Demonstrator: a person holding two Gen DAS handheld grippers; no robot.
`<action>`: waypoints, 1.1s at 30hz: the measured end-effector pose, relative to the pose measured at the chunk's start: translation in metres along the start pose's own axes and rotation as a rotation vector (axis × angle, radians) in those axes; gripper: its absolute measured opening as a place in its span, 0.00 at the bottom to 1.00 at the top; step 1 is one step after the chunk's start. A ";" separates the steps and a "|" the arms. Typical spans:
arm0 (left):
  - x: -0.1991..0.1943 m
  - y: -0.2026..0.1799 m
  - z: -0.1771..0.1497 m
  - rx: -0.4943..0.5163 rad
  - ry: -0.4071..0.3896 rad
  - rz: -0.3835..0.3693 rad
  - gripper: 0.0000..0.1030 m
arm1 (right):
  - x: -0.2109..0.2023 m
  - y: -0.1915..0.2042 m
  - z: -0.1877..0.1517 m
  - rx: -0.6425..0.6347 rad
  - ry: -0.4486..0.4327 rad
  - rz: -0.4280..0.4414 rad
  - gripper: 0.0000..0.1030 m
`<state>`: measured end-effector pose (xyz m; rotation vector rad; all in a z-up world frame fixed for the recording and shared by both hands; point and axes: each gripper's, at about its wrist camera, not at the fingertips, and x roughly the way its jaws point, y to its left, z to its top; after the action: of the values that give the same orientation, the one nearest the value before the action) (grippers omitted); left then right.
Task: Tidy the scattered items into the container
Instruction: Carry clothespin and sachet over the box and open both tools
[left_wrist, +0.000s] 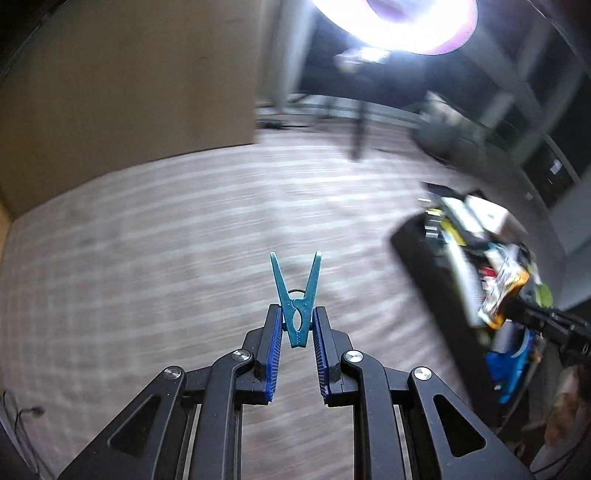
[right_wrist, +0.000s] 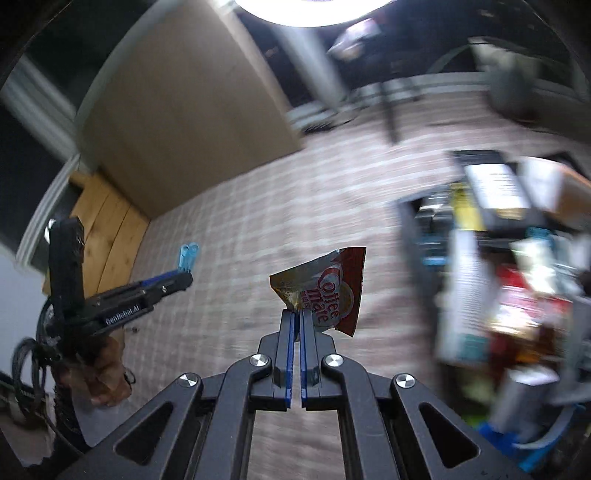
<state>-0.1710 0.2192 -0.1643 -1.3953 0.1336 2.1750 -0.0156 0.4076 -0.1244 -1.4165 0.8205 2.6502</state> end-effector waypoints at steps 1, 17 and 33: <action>0.003 -0.015 0.004 0.024 0.000 -0.015 0.18 | -0.010 -0.010 0.000 0.015 -0.017 -0.012 0.02; 0.060 -0.226 0.041 0.280 0.033 -0.182 0.18 | -0.137 -0.179 -0.024 0.261 -0.167 -0.219 0.02; 0.063 -0.288 0.056 0.348 -0.012 -0.197 0.56 | -0.135 -0.211 -0.016 0.275 -0.131 -0.229 0.39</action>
<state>-0.0938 0.5076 -0.1349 -1.1463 0.3384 1.8901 0.1311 0.6115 -0.1182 -1.1791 0.9056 2.3265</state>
